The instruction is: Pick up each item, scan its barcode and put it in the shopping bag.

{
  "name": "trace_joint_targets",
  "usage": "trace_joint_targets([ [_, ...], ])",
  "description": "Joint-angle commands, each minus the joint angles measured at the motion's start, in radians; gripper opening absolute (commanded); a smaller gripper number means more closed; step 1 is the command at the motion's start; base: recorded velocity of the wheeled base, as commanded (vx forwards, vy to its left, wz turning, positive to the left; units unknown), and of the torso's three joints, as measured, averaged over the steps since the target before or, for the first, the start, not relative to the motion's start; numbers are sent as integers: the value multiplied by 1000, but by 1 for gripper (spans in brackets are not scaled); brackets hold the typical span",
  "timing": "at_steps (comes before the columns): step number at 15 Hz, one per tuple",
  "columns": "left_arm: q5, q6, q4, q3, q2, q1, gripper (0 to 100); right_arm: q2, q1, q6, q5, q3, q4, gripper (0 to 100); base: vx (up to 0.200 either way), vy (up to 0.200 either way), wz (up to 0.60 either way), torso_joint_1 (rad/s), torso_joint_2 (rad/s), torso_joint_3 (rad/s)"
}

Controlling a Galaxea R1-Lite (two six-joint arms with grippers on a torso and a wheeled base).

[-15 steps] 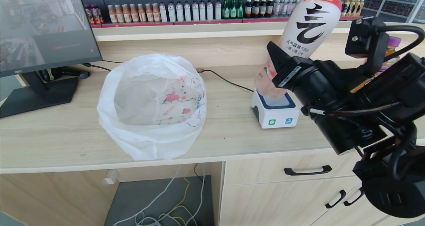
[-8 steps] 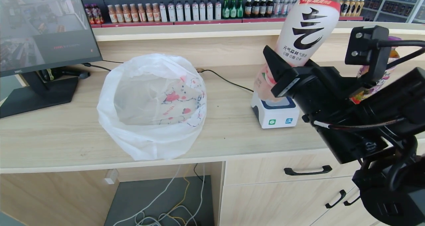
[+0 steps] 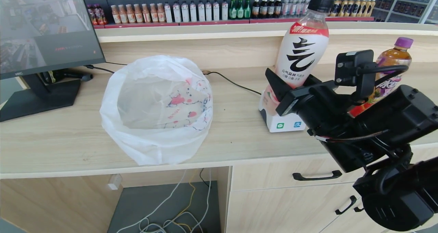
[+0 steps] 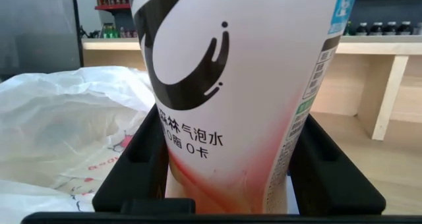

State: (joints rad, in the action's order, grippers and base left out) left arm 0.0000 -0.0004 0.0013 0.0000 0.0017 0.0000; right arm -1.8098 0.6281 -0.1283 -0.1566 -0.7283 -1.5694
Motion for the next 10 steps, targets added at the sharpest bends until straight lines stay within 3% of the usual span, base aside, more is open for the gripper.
trace_joint_targets([
  [1,0,-1,0,0,0,0,100,-5,-1,1,-1,6,-1,0,0,200,0,-2,2,7],
  [10,0,-1,0,0,0,0,100,32,-38,21,-6,13,-1,0,0,200,0,2,4,1],
])
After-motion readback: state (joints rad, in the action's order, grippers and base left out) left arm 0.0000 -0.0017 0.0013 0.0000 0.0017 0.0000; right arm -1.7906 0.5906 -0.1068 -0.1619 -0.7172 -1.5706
